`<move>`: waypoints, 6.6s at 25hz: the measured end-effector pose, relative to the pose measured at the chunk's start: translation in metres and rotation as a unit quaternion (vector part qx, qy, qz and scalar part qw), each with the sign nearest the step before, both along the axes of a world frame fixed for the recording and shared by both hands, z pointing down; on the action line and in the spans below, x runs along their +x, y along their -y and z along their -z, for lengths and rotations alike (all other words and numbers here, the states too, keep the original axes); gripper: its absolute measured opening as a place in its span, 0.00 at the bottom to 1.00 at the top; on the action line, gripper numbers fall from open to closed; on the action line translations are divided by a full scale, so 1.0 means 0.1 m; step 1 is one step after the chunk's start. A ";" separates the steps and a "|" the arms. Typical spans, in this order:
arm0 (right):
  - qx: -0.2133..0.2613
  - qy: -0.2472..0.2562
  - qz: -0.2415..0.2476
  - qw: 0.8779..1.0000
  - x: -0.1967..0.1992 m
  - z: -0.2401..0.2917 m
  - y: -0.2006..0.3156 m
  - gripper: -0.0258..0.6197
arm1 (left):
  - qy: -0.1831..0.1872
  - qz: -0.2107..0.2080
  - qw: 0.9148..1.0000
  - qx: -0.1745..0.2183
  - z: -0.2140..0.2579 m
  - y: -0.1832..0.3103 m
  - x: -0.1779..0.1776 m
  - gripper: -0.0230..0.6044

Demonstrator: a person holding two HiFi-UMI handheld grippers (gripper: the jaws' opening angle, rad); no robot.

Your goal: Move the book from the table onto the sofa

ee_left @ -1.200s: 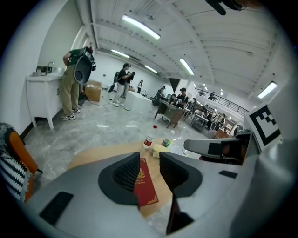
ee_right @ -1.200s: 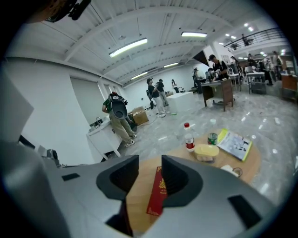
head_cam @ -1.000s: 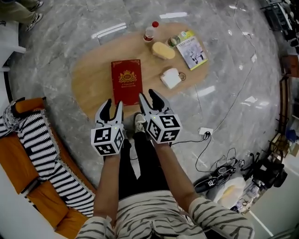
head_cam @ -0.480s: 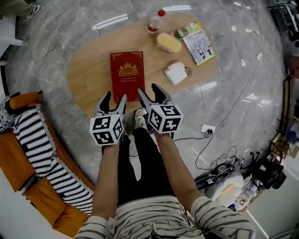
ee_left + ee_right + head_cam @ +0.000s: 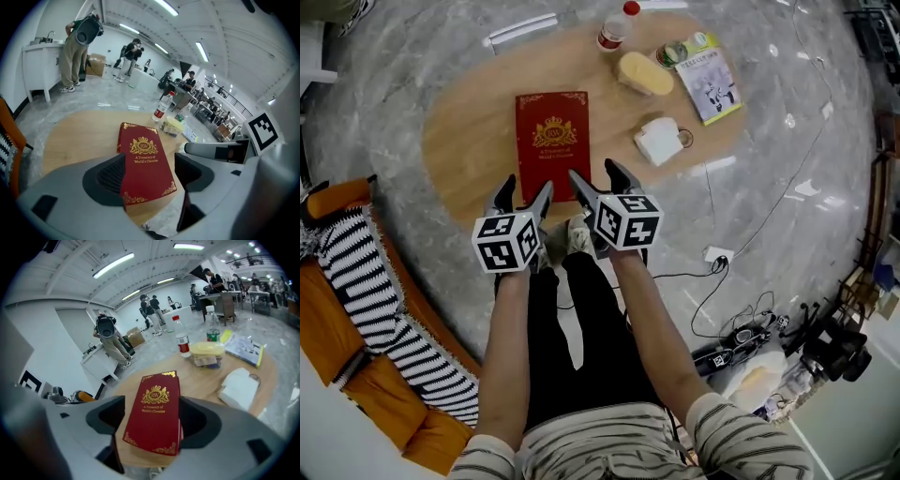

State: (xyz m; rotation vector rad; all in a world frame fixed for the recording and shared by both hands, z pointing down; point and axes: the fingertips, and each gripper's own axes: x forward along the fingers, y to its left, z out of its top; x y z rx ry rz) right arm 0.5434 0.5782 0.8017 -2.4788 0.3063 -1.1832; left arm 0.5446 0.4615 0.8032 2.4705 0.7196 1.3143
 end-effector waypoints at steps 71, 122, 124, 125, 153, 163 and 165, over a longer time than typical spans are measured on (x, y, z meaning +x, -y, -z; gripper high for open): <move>0.100 0.108 -0.017 0.989 0.32 -1.31 0.01 0.60 | 0.108 -0.007 0.993 -0.055 -1.27 -0.09 0.41 0.60; 0.048 -0.011 0.090 0.995 -0.79 2.68 0.90 0.53 | -0.030 0.075 0.995 -0.058 2.67 0.74 -0.93 0.58; 0.047 -0.018 0.099 0.994 -0.84 2.86 0.95 0.53 | -0.037 0.080 0.994 -0.059 2.85 0.78 -0.98 0.58; 0.046 -0.023 0.102 0.993 -0.85 2.95 0.96 0.53 | -0.043 0.081 0.994 -0.060 2.94 0.80 -1.00 0.58; 0.053 -0.146 0.254 0.955 -1.03 4.34 2.05 0.53 | -0.167 0.228 0.958 -0.051 4.29 1.80 -1.45 0.58; 0.081 -0.142 0.375 0.912 -1.27 4.51 2.79 0.53 | -0.178 0.349 0.920 -0.022 4.47 2.42 -1.92 0.58; 0.085 -0.141 0.406 0.899 -1.37 4.52 3.05 0.53 | -0.179 0.381 0.907 -0.017 4.48 2.63 -2.07 0.58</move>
